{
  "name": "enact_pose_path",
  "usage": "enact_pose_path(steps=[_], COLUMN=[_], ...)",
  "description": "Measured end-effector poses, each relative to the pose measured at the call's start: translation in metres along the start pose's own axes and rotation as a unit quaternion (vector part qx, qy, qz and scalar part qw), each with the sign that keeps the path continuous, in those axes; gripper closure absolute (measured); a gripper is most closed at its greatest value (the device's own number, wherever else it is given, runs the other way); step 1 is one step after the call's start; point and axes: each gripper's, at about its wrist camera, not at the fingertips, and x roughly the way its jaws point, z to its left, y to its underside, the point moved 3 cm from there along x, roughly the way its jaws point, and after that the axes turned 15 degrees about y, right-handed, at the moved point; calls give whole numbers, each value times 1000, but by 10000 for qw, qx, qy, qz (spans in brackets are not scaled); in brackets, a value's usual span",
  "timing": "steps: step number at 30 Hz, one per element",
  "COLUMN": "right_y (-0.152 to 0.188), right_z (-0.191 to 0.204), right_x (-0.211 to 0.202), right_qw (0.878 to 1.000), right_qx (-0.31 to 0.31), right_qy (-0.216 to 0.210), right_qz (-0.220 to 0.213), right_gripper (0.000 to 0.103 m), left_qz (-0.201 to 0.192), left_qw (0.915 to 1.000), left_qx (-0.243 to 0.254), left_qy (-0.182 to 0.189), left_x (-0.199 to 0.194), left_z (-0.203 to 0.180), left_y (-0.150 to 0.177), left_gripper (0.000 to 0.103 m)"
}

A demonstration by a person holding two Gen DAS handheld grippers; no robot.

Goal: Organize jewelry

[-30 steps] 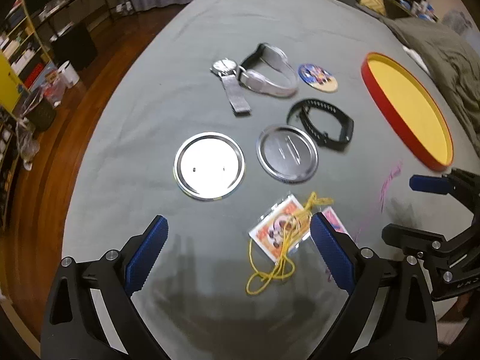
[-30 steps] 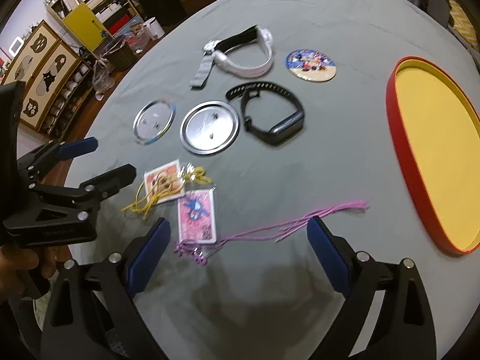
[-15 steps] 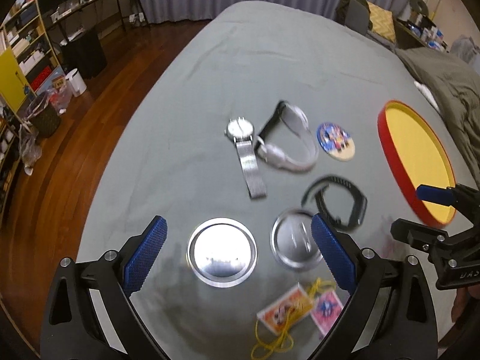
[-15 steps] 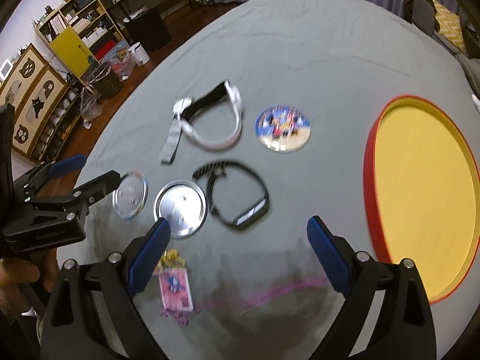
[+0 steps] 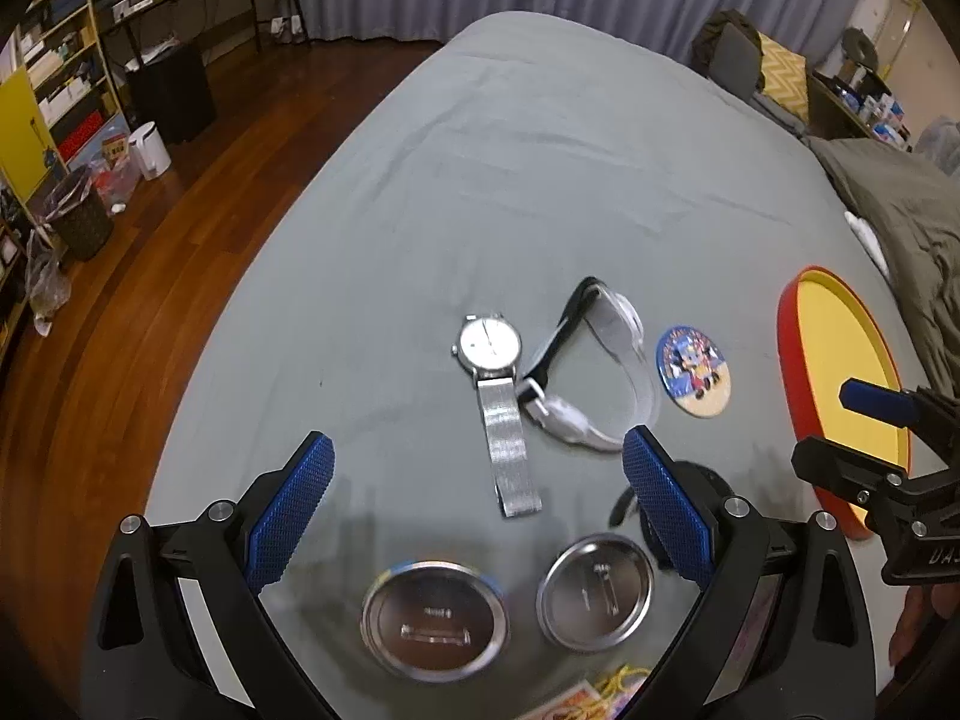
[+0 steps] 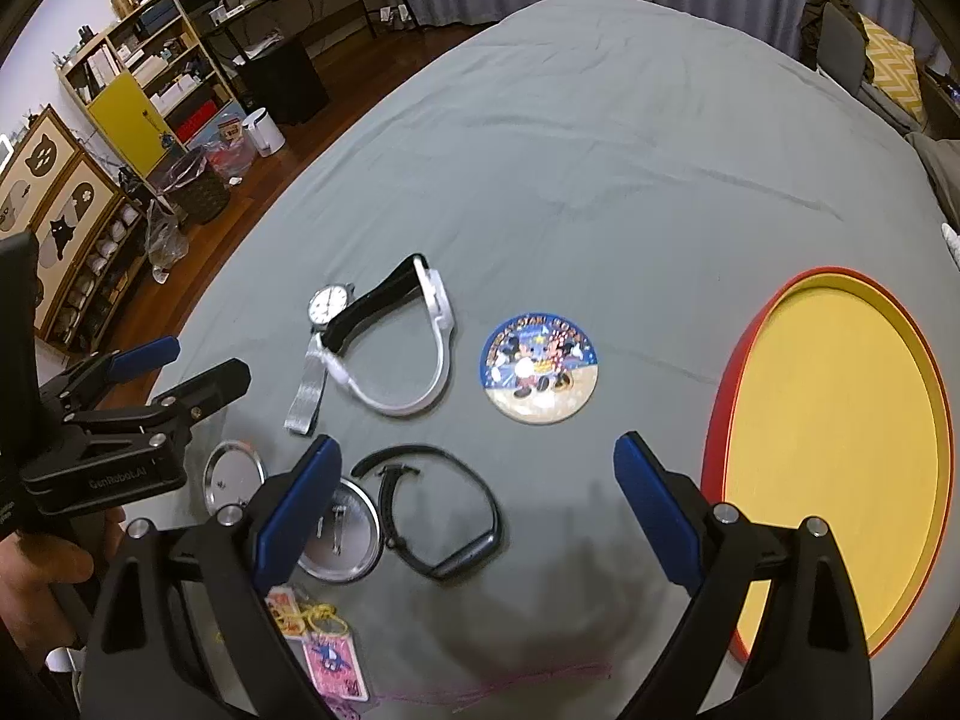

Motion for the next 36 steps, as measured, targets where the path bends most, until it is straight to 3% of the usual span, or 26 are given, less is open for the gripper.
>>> enact_pose_path(steps=[12,25,36], right_y=[-5,29,50], right_z=[-1,-5,-20], right_x=[15,42,76], right_qw=[9999,9992,9989], right_qx=[-22,59,370], right_qy=[149,256,266], right_qz=[-20,-285,-121], right_gripper=[15,15,12], left_qz=[-19,-32,-152], left_qw=[10000,9998,9983], left_qx=[-60,-61,461], left_qy=[-57,-168,-313], left_x=[13,31,49], left_z=[17,49,48], left_y=[1,30,49], left_gripper=[8,8,5])
